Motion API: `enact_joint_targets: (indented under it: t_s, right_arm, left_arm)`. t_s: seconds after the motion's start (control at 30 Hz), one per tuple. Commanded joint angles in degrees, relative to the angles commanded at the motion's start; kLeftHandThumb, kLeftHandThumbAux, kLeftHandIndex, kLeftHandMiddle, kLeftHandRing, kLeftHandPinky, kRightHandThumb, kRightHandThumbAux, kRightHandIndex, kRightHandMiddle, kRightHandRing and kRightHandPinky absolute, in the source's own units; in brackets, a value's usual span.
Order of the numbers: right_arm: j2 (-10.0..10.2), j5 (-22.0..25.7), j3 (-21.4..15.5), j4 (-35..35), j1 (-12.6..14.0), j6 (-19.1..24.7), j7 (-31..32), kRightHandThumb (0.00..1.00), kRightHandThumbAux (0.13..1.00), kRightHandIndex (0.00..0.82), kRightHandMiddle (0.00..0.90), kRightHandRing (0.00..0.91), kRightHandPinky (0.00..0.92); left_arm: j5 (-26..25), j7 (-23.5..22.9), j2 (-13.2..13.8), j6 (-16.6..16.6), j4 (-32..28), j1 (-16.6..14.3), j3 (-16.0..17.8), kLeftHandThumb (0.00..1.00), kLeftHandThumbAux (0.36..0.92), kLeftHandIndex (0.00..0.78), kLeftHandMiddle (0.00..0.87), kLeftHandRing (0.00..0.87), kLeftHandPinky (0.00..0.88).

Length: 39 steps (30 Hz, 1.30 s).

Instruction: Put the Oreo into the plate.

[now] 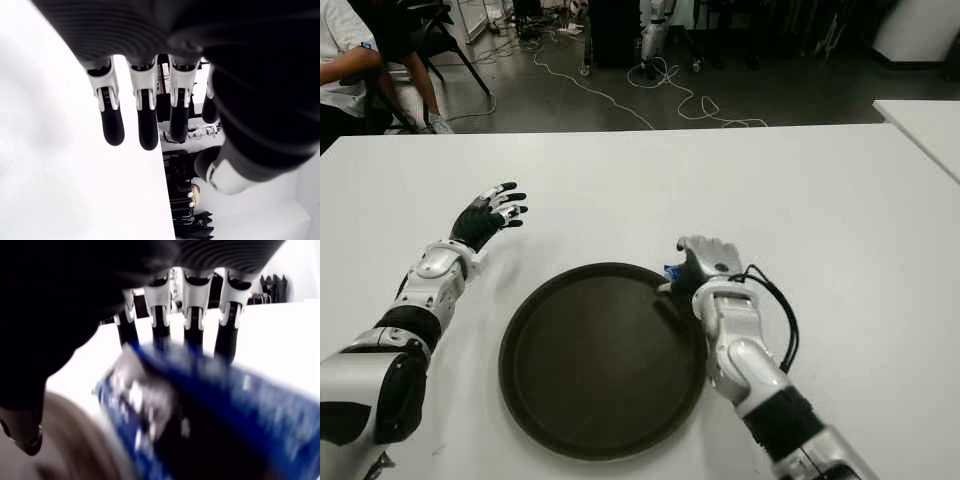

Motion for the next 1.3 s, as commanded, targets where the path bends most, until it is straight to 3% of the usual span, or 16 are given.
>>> enact_joint_targets:
  t_s: [0.17,0.47,0.93,1.3]
  right_arm:
    - [-0.5,-0.5,-0.8,-2.7,0.5,0.9,0.8,0.000,0.572,0.284,0.325,0.369,0.393]
    - [-1.2,-0.9,-2.0,-5.8,1.0,2.2,1.6,0.000,0.560,0.268,0.309,0.331,0.323]
    - [-1.4,-1.8,-2.8,-5.7,0.8,2.4,1.6,0.000,0.578,0.276,0.295,0.304,0.290]
    - [-1.6,-1.3,-3.6,-4.4,0.7,1.6,0.9,0.000,0.569,0.274,0.279,0.281,0.258]
  left_arm:
    - [0.2,0.1,0.0,0.1,0.0,0.0,-0.2,0.034,0.724,0.143,0.197,0.198,0.214]
    - [0.0,0.2,-0.1,0.6,0.0,-0.2,-0.1,0.048,0.723,0.145,0.199,0.203,0.223]
    - [0.1,0.5,-0.1,0.8,0.0,-0.2,-0.2,0.031,0.742,0.140,0.197,0.200,0.217]
    - [0.0,0.2,-0.2,0.6,-0.1,-0.1,-0.1,0.041,0.723,0.146,0.202,0.207,0.229]
